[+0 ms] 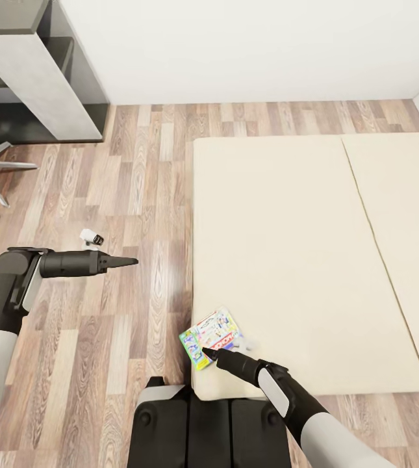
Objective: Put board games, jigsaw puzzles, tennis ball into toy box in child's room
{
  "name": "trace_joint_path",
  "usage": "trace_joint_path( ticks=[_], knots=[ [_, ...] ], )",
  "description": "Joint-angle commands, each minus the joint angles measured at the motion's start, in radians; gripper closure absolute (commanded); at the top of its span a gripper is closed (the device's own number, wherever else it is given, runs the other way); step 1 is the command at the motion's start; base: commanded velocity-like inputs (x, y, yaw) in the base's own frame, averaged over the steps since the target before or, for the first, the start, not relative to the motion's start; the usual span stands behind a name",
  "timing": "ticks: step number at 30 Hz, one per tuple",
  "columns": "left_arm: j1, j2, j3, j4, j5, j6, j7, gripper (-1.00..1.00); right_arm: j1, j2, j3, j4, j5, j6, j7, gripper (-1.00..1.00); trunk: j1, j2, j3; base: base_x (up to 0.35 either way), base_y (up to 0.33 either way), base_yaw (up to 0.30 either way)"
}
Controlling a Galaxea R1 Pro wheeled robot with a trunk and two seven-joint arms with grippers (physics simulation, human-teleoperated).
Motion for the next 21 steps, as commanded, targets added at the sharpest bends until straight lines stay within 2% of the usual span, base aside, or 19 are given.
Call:
trace_joint_path(
  ticks=[1, 21],
  knots=[
    [0.000, 0.000, 0.000, 0.000, 0.000, 0.011, -0.004, -1.00, 0.000, 0.000, 0.002, 0.000, -0.008, 0.005, 0.000, -1.00, 0.001, -0.001, 0.001, 0.000, 0.000, 0.000],
    [0.000, 0.000, 0.000, 0.000, 0.000, 0.011, -0.004, -1.00, 0.000, 0.000, 0.002, 0.000, -0.007, 0.005, -0.002, -1.00, 0.001, -0.001, 0.006, 0.000, 0.000, 0.000]
  ],
)
